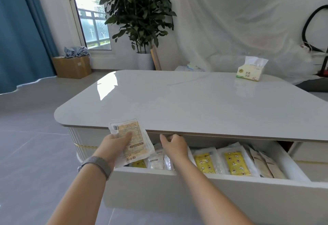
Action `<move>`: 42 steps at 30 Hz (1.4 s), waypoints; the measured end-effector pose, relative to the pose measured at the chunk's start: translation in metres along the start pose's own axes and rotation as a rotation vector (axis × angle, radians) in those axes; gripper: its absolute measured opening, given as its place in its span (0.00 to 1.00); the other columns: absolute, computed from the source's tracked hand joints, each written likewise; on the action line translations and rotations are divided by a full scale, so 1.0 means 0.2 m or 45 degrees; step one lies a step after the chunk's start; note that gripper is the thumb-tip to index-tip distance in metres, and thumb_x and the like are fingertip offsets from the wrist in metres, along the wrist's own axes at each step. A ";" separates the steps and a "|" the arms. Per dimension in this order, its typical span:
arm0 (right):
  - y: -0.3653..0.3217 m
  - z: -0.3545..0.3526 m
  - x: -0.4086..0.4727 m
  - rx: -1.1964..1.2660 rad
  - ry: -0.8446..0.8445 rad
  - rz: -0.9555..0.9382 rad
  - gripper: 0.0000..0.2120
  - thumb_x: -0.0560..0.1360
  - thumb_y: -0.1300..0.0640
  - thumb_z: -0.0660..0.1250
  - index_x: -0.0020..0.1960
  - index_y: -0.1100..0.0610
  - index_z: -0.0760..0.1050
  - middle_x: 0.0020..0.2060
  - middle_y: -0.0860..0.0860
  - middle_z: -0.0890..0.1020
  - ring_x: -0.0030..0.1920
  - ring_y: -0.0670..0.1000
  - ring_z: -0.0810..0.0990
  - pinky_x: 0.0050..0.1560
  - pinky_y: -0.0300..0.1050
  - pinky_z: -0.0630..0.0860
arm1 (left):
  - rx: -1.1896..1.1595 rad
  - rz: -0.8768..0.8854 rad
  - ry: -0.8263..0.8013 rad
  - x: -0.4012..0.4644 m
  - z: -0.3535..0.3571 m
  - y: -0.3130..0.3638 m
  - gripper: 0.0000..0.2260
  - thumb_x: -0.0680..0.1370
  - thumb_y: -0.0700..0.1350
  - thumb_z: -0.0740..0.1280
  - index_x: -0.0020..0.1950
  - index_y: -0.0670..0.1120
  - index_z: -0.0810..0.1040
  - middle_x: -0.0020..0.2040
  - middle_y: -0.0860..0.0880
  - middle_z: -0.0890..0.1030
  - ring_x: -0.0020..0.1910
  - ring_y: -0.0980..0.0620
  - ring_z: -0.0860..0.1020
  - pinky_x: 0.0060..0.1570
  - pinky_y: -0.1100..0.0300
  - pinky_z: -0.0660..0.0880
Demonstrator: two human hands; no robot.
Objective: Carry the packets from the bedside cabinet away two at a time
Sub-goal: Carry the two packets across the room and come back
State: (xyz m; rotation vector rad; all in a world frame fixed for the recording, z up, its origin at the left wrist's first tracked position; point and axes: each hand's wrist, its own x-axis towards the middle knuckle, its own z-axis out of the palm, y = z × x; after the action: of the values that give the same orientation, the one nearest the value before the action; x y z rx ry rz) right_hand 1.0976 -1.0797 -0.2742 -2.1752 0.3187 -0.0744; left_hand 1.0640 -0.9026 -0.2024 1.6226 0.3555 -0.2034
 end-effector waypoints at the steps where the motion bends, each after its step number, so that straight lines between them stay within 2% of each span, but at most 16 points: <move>1: -0.02 -0.02 -0.02 0.393 -0.102 0.038 0.20 0.79 0.42 0.61 0.44 0.59 0.77 0.40 0.52 0.79 0.43 0.52 0.77 0.46 0.48 0.75 | 0.013 0.024 -0.014 0.00 0.02 -0.01 0.10 0.80 0.42 0.67 0.58 0.40 0.77 0.49 0.42 0.84 0.44 0.44 0.84 0.44 0.50 0.82; 3: -0.02 -0.07 -0.06 1.060 -0.554 0.189 0.26 0.78 0.36 0.58 0.56 0.58 0.78 0.48 0.53 0.83 0.48 0.54 0.82 0.53 0.53 0.78 | 0.026 0.131 -0.058 -0.01 0.06 -0.04 0.11 0.79 0.41 0.67 0.60 0.44 0.75 0.50 0.43 0.84 0.46 0.44 0.84 0.46 0.49 0.81; 6: 0.00 -0.06 -0.12 1.165 -0.932 0.148 0.30 0.73 0.40 0.70 0.68 0.58 0.73 0.59 0.57 0.82 0.60 0.58 0.81 0.64 0.60 0.73 | 0.086 0.285 -0.170 -0.01 0.12 -0.09 0.22 0.78 0.38 0.69 0.65 0.56 0.66 0.54 0.47 0.82 0.49 0.47 0.83 0.46 0.51 0.81; 10: 0.05 0.00 -0.15 0.997 -0.577 0.099 0.12 0.75 0.59 0.71 0.58 0.57 0.78 0.56 0.57 0.83 0.54 0.54 0.83 0.55 0.54 0.80 | 0.578 0.310 -0.029 0.04 0.13 -0.15 0.23 0.80 0.49 0.65 0.73 0.46 0.62 0.58 0.46 0.79 0.50 0.50 0.80 0.48 0.52 0.80; 12: 0.08 0.01 -0.14 0.898 -0.338 0.156 0.10 0.76 0.57 0.70 0.57 0.52 0.77 0.60 0.56 0.81 0.56 0.54 0.83 0.58 0.56 0.79 | 1.199 0.362 0.041 0.03 0.09 -0.15 0.21 0.81 0.57 0.59 0.63 0.41 0.73 0.56 0.44 0.78 0.50 0.51 0.77 0.50 0.55 0.78; 14: 0.10 0.00 -0.13 0.674 -0.194 0.253 0.24 0.77 0.51 0.69 0.70 0.55 0.69 0.68 0.54 0.74 0.64 0.55 0.77 0.63 0.53 0.76 | 1.606 0.362 -0.155 -0.02 0.06 -0.15 0.25 0.79 0.64 0.57 0.44 0.44 0.79 0.46 0.47 0.79 0.45 0.53 0.73 0.50 0.58 0.77; 16: 0.08 0.03 -0.13 0.410 -0.247 0.317 0.27 0.77 0.51 0.67 0.72 0.57 0.66 0.66 0.52 0.75 0.63 0.54 0.77 0.57 0.47 0.76 | 1.805 0.252 -0.455 -0.10 0.04 -0.15 0.24 0.75 0.68 0.60 0.39 0.48 0.76 0.38 0.52 0.75 0.37 0.54 0.71 0.40 0.62 0.74; 18: 0.06 0.09 -0.14 0.207 -0.444 0.370 0.18 0.73 0.57 0.64 0.63 0.57 0.73 0.55 0.53 0.80 0.53 0.53 0.81 0.50 0.47 0.80 | 1.861 0.157 -0.637 -0.16 0.02 -0.15 0.18 0.72 0.66 0.68 0.46 0.52 0.78 0.38 0.56 0.74 0.36 0.57 0.71 0.38 0.65 0.69; 22: 0.02 0.18 -0.15 -0.369 -0.722 0.195 0.03 0.73 0.59 0.63 0.45 0.57 0.70 0.42 0.53 0.74 0.39 0.52 0.76 0.33 0.40 0.70 | 1.872 0.245 -0.569 -0.15 0.00 -0.15 0.14 0.72 0.54 0.73 0.57 0.53 0.82 0.45 0.57 0.77 0.41 0.57 0.74 0.44 0.66 0.74; 27: 0.05 0.25 -0.13 -0.835 -0.699 -0.038 0.10 0.78 0.53 0.63 0.42 0.59 0.69 0.49 0.55 0.74 0.46 0.54 0.73 0.31 0.40 0.65 | 1.946 0.251 -0.580 -0.13 0.03 -0.14 0.14 0.74 0.52 0.71 0.59 0.51 0.81 0.47 0.56 0.77 0.45 0.55 0.75 0.53 0.61 0.76; 29: 0.06 0.26 -0.13 -0.922 -0.714 -0.068 0.16 0.77 0.47 0.65 0.52 0.60 0.75 0.53 0.56 0.78 0.50 0.55 0.76 0.40 0.42 0.70 | 1.958 0.259 -0.591 -0.12 0.03 -0.14 0.14 0.74 0.52 0.71 0.59 0.51 0.81 0.48 0.55 0.78 0.46 0.56 0.74 0.54 0.60 0.75; 32: 0.07 0.24 -0.13 -0.997 -0.677 -0.129 0.23 0.77 0.41 0.63 0.58 0.59 0.76 0.57 0.55 0.79 0.52 0.55 0.77 0.46 0.44 0.69 | 1.953 0.258 -0.614 -0.12 0.03 -0.14 0.14 0.74 0.52 0.71 0.59 0.51 0.81 0.49 0.54 0.79 0.46 0.56 0.74 0.53 0.61 0.75; 35: 0.04 0.19 -0.17 -0.934 -0.448 -0.178 0.16 0.80 0.46 0.58 0.45 0.57 0.75 0.46 0.55 0.79 0.45 0.57 0.75 0.38 0.42 0.67 | 1.934 0.249 -0.641 -0.12 0.03 -0.13 0.14 0.74 0.52 0.72 0.59 0.52 0.81 0.47 0.56 0.77 0.45 0.56 0.74 0.51 0.63 0.74; 37: 0.02 0.11 -0.22 -0.639 -0.337 -0.171 0.17 0.79 0.51 0.57 0.34 0.56 0.69 0.35 0.55 0.78 0.37 0.59 0.76 0.31 0.40 0.67 | 1.957 0.252 -0.670 -0.12 0.04 -0.12 0.15 0.74 0.51 0.72 0.60 0.51 0.81 0.47 0.56 0.76 0.46 0.56 0.74 0.50 0.63 0.73; 40: 0.04 -0.10 -0.32 0.001 -0.428 -0.174 0.12 0.79 0.52 0.60 0.41 0.56 0.78 0.33 0.52 0.82 0.30 0.51 0.78 0.35 0.44 0.76 | 1.992 0.235 -0.698 -0.12 0.05 -0.11 0.16 0.73 0.51 0.72 0.60 0.51 0.81 0.48 0.56 0.76 0.46 0.56 0.73 0.49 0.64 0.72; 42: 0.11 -0.28 -0.39 -0.071 -0.453 -0.373 0.08 0.77 0.47 0.64 0.42 0.48 0.78 0.36 0.46 0.83 0.35 0.43 0.78 0.41 0.41 0.76 | 1.985 0.231 -0.704 -0.10 0.05 -0.12 0.16 0.73 0.50 0.72 0.60 0.51 0.81 0.48 0.56 0.76 0.46 0.56 0.74 0.49 0.65 0.73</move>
State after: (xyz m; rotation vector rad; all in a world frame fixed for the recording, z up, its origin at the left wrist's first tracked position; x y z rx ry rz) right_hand 1.0082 -1.1174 -0.2546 -2.2257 -0.2024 0.1586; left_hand 1.0386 -0.9133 -0.2182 2.9536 -0.5623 -0.9210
